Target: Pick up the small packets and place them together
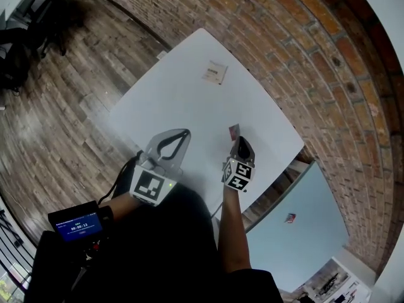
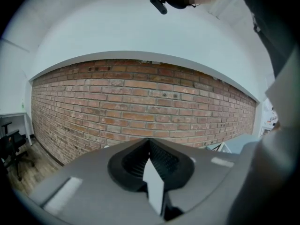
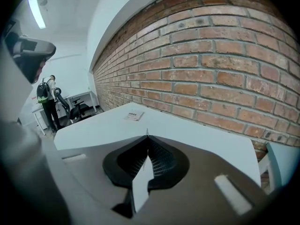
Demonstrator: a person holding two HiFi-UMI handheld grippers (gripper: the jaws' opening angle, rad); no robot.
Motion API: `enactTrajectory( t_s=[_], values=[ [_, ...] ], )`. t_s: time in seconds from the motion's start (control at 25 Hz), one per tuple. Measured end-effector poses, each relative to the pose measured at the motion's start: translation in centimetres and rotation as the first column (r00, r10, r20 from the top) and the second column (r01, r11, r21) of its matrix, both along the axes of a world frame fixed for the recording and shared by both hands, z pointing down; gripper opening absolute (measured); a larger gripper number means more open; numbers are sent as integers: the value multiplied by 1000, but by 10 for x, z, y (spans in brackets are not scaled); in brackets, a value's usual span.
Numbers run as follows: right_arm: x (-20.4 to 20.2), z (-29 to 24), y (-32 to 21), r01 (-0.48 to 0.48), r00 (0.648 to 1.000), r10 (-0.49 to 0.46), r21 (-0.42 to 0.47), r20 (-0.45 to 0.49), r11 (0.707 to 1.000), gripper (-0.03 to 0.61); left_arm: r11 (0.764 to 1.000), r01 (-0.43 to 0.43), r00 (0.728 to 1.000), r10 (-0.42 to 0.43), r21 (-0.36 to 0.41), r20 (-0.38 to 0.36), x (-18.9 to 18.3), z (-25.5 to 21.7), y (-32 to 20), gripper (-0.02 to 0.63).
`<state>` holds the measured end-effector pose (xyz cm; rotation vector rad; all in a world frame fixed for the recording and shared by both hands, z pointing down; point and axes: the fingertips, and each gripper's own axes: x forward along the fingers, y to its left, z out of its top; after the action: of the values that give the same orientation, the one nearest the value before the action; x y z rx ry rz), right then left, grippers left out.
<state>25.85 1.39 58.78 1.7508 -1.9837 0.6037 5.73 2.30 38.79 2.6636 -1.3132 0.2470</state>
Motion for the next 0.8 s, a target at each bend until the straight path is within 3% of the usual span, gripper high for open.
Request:
enactTrajectory(
  t_s=[0.24,0.8],
  values=[
    [-23,9,-2,20,1000,-21,-51,-21,999,3,1000,8,1000,-8,-23,-27,-40,0,-14,0],
    [-30,32,4,46,998,-39,-140,50,989,3,996,-47,998,45,-71,-33,-47,9,-15,0]
  ],
)
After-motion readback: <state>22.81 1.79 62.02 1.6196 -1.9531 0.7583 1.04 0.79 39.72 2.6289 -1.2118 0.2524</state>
